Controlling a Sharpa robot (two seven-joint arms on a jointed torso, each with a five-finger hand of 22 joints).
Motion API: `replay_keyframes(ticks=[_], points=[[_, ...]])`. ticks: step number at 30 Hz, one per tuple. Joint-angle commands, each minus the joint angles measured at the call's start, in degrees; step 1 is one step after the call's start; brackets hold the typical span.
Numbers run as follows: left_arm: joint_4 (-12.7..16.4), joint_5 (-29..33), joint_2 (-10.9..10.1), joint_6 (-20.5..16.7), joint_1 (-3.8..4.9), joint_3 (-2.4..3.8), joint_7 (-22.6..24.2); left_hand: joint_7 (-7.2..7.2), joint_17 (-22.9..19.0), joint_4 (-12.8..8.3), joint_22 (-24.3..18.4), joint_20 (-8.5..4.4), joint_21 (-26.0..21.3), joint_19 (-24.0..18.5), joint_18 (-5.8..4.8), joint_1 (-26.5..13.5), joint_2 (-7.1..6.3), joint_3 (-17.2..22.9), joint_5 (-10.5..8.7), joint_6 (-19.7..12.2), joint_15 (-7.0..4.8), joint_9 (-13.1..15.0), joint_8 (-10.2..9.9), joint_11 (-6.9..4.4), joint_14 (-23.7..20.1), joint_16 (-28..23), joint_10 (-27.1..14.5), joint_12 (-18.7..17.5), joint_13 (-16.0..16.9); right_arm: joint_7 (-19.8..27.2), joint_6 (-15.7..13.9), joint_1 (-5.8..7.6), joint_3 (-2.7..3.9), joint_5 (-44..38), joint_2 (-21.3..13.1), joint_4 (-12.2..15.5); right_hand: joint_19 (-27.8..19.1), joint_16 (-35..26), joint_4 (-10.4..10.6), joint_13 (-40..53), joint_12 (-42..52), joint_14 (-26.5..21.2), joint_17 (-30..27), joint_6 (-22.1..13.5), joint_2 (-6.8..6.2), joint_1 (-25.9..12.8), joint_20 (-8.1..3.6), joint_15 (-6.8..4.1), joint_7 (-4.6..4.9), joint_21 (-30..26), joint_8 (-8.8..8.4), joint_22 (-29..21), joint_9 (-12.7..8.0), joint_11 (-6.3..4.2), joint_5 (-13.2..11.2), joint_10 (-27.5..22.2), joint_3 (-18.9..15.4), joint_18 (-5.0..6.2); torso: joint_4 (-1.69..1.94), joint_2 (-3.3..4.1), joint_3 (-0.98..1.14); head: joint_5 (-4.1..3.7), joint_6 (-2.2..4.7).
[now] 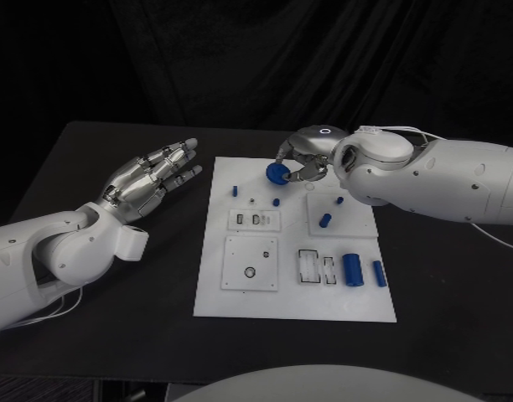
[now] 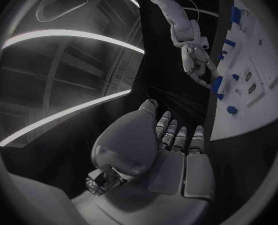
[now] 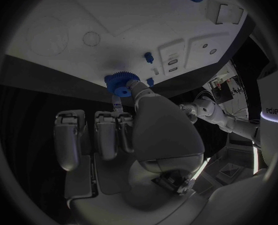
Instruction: Assemble the parts on the task board
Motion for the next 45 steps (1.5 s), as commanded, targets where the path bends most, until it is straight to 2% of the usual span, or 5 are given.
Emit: replay_keyframes(ticks=[1, 15, 24, 34, 45], points=[[0.01, 0.18, 0.23, 0.82, -0.06, 0.05, 0.5, 0.02, -0.05, 0.04, -0.05, 0.08, -0.13, -0.18, 0.7, -0.41, -0.03, 0.31, 0.21, -0.47, 0.36, -0.03, 0.07, 0.22, -0.16, -0.21, -0.33, -0.2, -0.04, -0.02, 1.0, -0.5, 0.03, -0.76, 1.04, -1.19, 5.84, 0.17, -0.09, 15.09, 0.15, 5.95, 15.09, 0.53, -0.02, -0.37, -0.29, -0.36, -0.74, 0.36, 6.69, 15.08, 26.41, -0.05, -0.29, 6.07, 0.47, -0.9, 0.17, -0.01, 0.01, -0.22, -0.07], [-0.17, 0.18, 0.43, 1.13, -0.07, 0.05, 0.3, 0.06, -0.05, -0.03, -0.06, 0.09, -0.14, -0.21, 0.7, -0.48, -0.06, 0.41, 0.2, -0.55, 0.44, -0.04, 0.06, 0.27, -0.15, -0.19, -0.35, -0.19, -0.04, -0.21, 1.74, -1.56, 0.04, -1.89, 3.83, -3.42, 5.84, 0.17, -0.18, 15.09, 0.15, 5.95, 15.09, -0.9, -0.4, -0.35, 0.1, 0.09, -0.17, 0.36, 4.16, 15.08, 24.93, 0.45, -0.95, 6.07, 1.54, -0.9, -0.02, 0.03, 0.07, 0.11, -0.28], [-0.16, 0.18, 0.45, 1.26, -0.08, 0.05, 0.16, 0.07, -0.04, -0.05, -0.06, 0.09, -0.14, -0.2, 0.71, -0.52, -0.06, 0.47, 0.2, -0.54, 0.46, -0.03, 0.07, 0.27, -0.14, -0.19, -0.35, -0.17, -0.04, -0.22, 1.81, -1.61, 0.04, -1.93, 4.24, -3.56, 5.84, 0.17, -0.11, 15.09, 0.15, 5.95, 15.09, -3.97, -1.13, -0.62, 0.55, 0.43, 0.11, 0.36, -0.78, 15.08, 22.2, 0.82, -1.46, 6.07, 3.09, -0.9, -0.16, 0.03, 0.1, 0.16, -0.26], [-0.15, 0.18, 0.43, 1.34, -0.08, 0.05, 0.05, 0.07, -0.04, -0.08, -0.05, 0.1, -0.13, -0.19, 0.71, -0.56, -0.06, 0.53, 0.2, -0.57, 0.49, -0.03, 0.07, 0.28, -0.13, -0.18, -0.37, -0.17, -0.04, -1.45, 3.8, -1.62, 0.04, -1.94, 4.55, -3.81, 5.84, 0.17, -0.76, 15.09, 0.15, 5.95, 15.09, -9.7, -2.34, -0.5, 0.56, 0.44, 0.0, 0.36, -9.69, 15.08, 15.45, 0.71, -3.7, 6.07, 4.99, -0.9, -0.16, 0.0, 0.12, 0.2, -0.35], [-0.2, 0.18, 0.44, 1.4, -0.09, 0.05, -0.03, 0.07, -0.04, -0.08, -0.05, 0.1, -0.13, -0.19, 0.71, -0.56, -0.06, 0.53, 0.2, -0.57, 0.49, -0.03, 0.07, 0.28, -0.13, -0.18, -0.37, -0.17, -0.04, -1.59, 4.42, -1.62, 0.04, -1.94, 4.3, -3.79, 5.84, 0.17, -1.11, 15.09, 0.15, 5.95, 15.09, -9.68, -2.29, -0.25, 0.59, 0.48, 0.01, 0.36, -10.13, 15.08, 14.84, 0.74, -3.84, 6.07, 5.23, -0.9, -0.1, -0.02, 0.09, 0.12, -0.4]])
